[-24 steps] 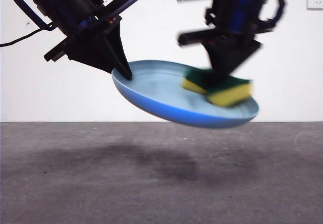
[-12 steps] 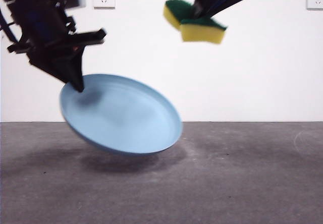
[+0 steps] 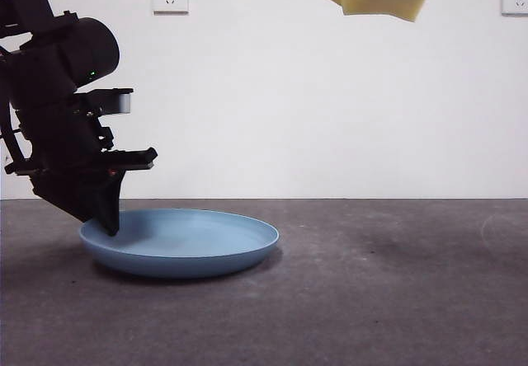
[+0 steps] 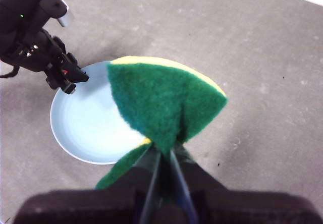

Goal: Pick up the plate,pick up the cloth,clean the plate with the cloth

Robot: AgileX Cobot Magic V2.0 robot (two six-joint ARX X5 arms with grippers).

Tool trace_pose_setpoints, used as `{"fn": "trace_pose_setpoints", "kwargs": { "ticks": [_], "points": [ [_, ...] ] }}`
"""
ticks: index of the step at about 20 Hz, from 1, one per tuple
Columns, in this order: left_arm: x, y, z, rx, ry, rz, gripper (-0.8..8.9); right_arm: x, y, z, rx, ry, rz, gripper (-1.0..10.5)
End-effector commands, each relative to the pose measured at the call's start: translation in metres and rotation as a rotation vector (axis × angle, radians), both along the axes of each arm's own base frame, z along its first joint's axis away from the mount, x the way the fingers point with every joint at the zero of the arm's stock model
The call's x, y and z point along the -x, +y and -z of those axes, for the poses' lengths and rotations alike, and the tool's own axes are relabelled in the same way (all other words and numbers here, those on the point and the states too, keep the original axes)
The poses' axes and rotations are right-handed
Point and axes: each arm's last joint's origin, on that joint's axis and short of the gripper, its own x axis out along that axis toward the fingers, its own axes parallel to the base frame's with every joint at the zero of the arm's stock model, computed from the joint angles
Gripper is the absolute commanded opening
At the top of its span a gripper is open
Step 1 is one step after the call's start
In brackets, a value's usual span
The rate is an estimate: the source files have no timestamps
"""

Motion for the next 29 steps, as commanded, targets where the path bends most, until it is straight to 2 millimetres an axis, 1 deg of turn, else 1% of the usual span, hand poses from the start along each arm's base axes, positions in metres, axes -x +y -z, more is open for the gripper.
{"fn": "trace_pose_setpoints", "kwargs": {
  "ticks": [1, 3, 5, 7, 9, 11, 12, 14, 16, 18, 20, 21, 23, 24, 28, 29],
  "points": [
    [-0.001, 0.000, 0.004, -0.017, -0.004, 0.025, 3.08, -0.002, 0.002, 0.004, 0.002, 0.005, 0.007, -0.2],
    [0.000, 0.000, 0.000, -0.011, -0.013, 0.023, 3.09, -0.005, 0.004, 0.006, 0.002, 0.006, 0.008, -0.2],
    [0.003, -0.002, -0.013, 0.012, -0.040, 0.012, 3.10, -0.014, 0.006, 0.011, -0.010, 0.026, 0.065, -0.2],
    [0.010, -0.005, -0.039, 0.068, -0.086, 0.040, 3.10, -0.031, 0.008, 0.023, -0.034, 0.092, 0.147, -0.2],
    [0.022, -0.007, -0.073, 0.137, -0.152, 0.061, 3.10, -0.051, 0.010, 0.042, -0.017, 0.161, 0.214, -0.2],
    [0.042, -0.007, -0.106, 0.194, -0.236, 0.098, 3.10, -0.075, 0.014, 0.068, 0.014, 0.232, 0.264, -0.1],
    [0.056, -0.006, -0.122, 0.225, -0.269, 0.129, 3.10, -0.087, 0.016, 0.082, 0.034, 0.260, 0.283, -0.1],
    [0.080, -0.004, -0.147, 0.264, -0.314, 0.172, 3.10, -0.105, 0.022, 0.108, 0.047, 0.317, 0.280, -0.1],
    [0.104, 0.001, -0.164, 0.278, -0.350, 0.192, 3.10, -0.116, 0.027, 0.132, 0.049, 0.389, 0.250, -0.1],
    [0.122, 0.006, -0.174, 0.284, -0.368, 0.203, 3.10, -0.123, 0.030, 0.155, 0.089, 0.453, 0.254, 0.0],
    [0.133, 0.010, -0.178, 0.283, -0.367, 0.204, 3.10, -0.125, 0.031, 0.168, 0.121, 0.494, 0.259, 0.1],
    [0.137, 0.012, -0.179, 0.279, -0.361, 0.202, 3.10, -0.125, 0.031, 0.173, 0.134, 0.511, 0.261, 0.8],
    [0.139, 0.013, -0.177, 0.270, -0.339, 0.200, 3.10, -0.125, 0.031, 0.174, 0.138, 0.516, 0.262, 2.2],
    [0.139, 0.013, -0.176, 0.266, -0.330, 0.198, 3.10, -0.125, 0.031, 0.174, 0.138, 0.516, 0.262, 2.6],
    [0.139, 0.013, -0.176, 0.259, -0.331, 0.193, 3.10, -0.126, 0.029, 0.174, 0.141, 0.521, 0.268, 3.9],
    [0.139, 0.013, -0.176, 0.249, -0.334, 0.182, 3.10, -0.125, 0.028, 0.174, 0.143, 0.523, 0.269, 3.9]
  ]
}}
